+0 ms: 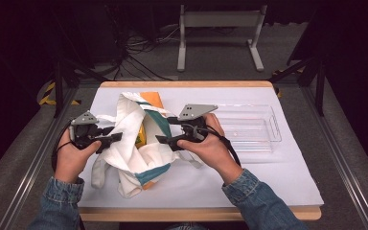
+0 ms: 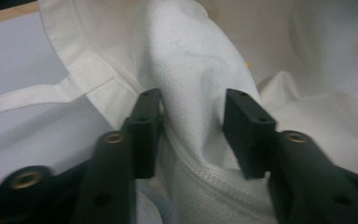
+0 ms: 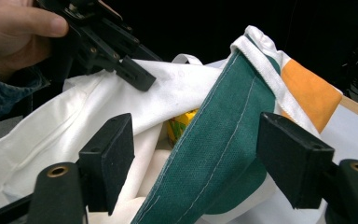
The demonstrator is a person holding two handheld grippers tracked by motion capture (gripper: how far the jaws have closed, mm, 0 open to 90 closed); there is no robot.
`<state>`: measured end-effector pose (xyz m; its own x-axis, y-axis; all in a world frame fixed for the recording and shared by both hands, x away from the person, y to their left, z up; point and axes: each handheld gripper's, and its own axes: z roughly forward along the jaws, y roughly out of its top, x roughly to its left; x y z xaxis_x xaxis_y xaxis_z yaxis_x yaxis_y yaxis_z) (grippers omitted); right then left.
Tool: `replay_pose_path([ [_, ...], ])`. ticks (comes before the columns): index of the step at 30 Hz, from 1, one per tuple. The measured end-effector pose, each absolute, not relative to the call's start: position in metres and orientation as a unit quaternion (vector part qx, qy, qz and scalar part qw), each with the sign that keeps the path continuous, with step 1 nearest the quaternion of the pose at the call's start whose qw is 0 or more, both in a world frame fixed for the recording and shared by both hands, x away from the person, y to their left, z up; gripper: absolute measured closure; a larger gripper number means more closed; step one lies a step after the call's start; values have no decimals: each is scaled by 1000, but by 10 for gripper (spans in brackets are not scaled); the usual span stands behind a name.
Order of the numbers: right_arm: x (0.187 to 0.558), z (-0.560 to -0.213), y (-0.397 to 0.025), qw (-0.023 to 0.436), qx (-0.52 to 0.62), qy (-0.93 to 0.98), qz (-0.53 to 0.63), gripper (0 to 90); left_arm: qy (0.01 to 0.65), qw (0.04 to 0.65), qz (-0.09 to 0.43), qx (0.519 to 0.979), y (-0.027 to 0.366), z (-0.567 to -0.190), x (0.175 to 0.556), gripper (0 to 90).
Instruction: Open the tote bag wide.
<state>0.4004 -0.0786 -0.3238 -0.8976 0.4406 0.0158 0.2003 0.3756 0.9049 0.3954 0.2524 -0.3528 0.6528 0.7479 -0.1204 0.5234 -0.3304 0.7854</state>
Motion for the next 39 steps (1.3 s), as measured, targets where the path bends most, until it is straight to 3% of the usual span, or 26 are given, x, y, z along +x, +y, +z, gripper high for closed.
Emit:
replay_pose_path([
  [4,402,-326,-79,128,190,831,507,460,385,433,150,801,254,-347,392,826],
  [5,402,-326,-79,128,190,831,507,460,385,433,150,801,254,-347,392,833],
  [6,401,-323,-81,133,184,836,500,637,381,437,161,799,254,-344,391,840],
  [8,399,-320,-84,150,182,838,492,769,382,441,161,796,254,-342,389,845],
  [9,399,-320,-84,150,182,838,492,769,382,449,165,791,254,-340,388,845],
  [10,399,-318,-87,173,182,840,481,862,377,456,175,787,256,-336,387,848],
  [18,397,-322,-100,191,196,836,475,881,385,461,207,772,269,-326,380,861],
  [27,399,-335,-107,178,208,835,477,881,399,428,243,774,290,-327,373,864],
  [39,404,-357,-102,169,226,837,470,875,419,406,220,781,302,-351,386,861],
])
